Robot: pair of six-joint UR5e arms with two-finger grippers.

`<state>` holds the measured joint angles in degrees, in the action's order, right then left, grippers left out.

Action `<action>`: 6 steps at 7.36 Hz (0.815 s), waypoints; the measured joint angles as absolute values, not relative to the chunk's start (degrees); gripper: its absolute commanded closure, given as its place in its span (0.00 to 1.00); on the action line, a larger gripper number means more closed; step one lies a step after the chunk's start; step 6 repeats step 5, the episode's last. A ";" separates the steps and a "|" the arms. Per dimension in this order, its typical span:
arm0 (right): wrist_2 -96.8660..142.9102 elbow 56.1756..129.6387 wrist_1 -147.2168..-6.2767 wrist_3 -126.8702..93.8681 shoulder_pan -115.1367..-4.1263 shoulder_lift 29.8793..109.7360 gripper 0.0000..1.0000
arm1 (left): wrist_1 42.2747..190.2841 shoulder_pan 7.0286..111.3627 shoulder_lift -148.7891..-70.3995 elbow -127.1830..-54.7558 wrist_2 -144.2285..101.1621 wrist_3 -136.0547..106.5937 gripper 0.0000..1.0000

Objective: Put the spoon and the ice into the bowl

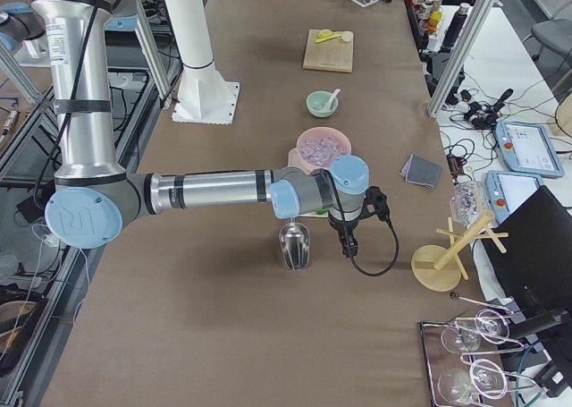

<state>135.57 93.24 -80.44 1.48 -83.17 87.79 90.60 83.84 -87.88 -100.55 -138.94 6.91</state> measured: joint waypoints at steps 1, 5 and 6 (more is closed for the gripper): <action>135.59 93.23 -80.34 1.31 -83.20 87.97 0.00 | 90.59 83.84 -87.83 -100.68 -138.90 6.95 0.02; 135.73 93.59 -80.07 1.65 -83.23 88.31 0.00 | 90.59 83.85 -87.88 -101.79 -139.27 7.24 0.02; 135.73 93.59 -80.07 1.65 -83.23 88.31 0.00 | 90.59 83.85 -87.88 -101.79 -139.27 7.24 0.02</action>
